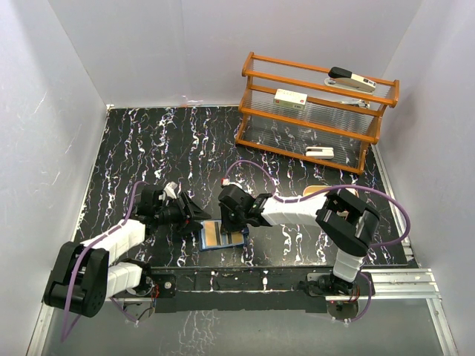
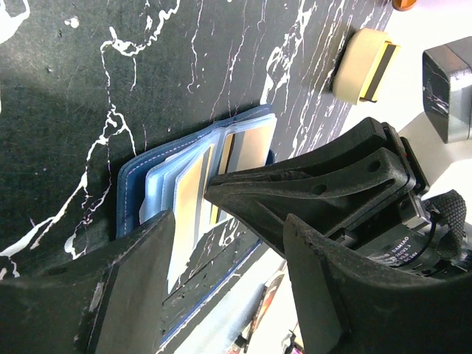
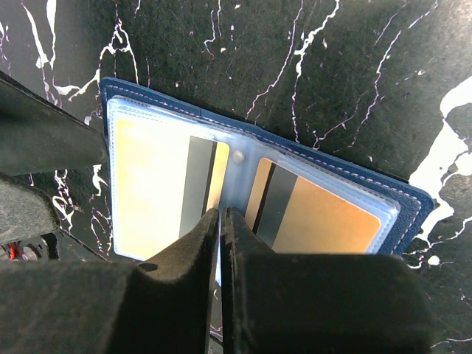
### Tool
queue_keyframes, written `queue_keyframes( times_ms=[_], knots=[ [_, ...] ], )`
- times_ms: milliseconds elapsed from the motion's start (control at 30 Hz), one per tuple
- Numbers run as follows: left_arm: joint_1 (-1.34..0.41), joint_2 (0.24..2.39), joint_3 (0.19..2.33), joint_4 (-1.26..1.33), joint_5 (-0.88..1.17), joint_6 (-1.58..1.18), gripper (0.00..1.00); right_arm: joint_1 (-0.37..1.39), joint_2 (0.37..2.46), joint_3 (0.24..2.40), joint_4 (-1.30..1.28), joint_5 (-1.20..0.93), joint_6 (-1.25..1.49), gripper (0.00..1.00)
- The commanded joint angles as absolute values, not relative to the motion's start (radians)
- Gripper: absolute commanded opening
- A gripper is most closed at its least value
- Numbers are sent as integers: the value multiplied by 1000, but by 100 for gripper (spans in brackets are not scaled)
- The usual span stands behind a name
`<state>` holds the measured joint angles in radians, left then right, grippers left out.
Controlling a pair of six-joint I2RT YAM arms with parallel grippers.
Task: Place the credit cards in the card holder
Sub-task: Turn over the card slot in the card holder.
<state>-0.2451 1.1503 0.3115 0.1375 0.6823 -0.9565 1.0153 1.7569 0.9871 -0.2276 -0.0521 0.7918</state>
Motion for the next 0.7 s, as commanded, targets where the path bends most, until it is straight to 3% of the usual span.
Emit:
queue_keyframes(
  times_ms=[0, 433, 667],
  knots=[
    [-241, 1153, 288, 182, 721, -982, 59, 1022, 1777, 972, -216, -29, 788, 5],
    [-241, 1187, 294, 192, 736, -982, 60, 1021, 1765, 954, -206, -28, 791, 5],
    [-242, 1089, 319, 113, 725, -971, 61, 1027, 1772, 961, -208, -20, 790, 5]
  ],
)
